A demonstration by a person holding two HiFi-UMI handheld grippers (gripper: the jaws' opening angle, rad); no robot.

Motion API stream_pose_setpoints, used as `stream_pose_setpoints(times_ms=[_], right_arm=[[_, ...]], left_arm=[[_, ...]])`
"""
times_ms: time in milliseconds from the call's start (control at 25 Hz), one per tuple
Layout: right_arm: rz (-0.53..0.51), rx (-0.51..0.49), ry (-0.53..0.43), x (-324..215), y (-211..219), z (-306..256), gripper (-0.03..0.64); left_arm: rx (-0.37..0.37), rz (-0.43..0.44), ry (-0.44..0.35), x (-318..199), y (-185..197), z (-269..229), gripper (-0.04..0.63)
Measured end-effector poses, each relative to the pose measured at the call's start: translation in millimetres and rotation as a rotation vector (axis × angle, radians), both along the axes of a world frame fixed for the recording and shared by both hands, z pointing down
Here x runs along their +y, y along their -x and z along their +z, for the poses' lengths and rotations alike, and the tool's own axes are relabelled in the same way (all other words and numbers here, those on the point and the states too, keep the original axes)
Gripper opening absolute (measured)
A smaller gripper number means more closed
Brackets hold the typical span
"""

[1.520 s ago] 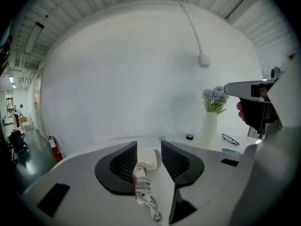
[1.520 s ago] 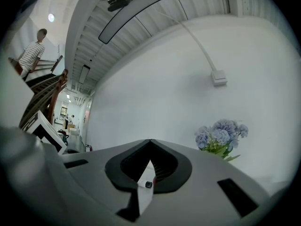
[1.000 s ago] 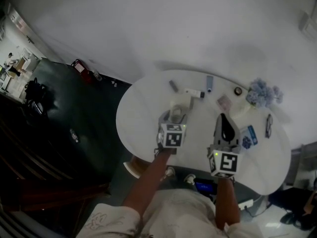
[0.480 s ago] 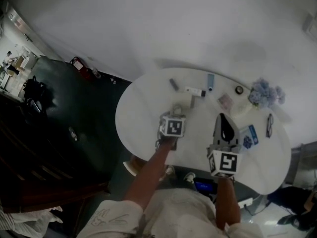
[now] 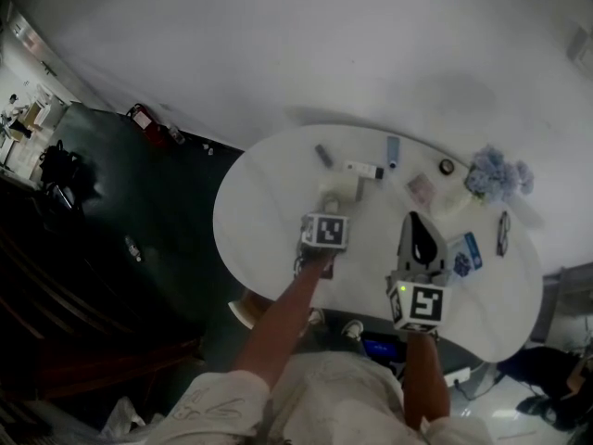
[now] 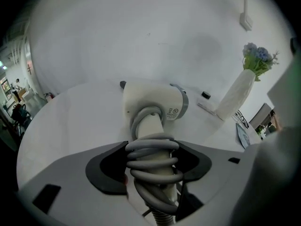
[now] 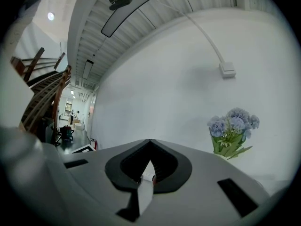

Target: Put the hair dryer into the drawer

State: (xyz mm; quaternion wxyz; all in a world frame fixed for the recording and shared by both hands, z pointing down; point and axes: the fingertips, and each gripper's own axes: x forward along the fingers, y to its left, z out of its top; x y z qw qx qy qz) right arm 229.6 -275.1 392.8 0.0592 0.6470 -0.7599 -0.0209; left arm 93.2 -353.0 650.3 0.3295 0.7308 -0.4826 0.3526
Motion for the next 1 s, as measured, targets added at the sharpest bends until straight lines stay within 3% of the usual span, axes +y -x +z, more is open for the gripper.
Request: stream_pose_setpoints(times_ms=[560,1000], right_arm=[[0.0,0.009,0.0,3,-1,7,0.0],[-0.004,0.007,-0.004,4,1,5,0.0]], left_arm=[[-0.032,-0.018,-0.017,4,4,-1,0.267],[0.001,-0.063,-0.059,15,11,-8,0.265]])
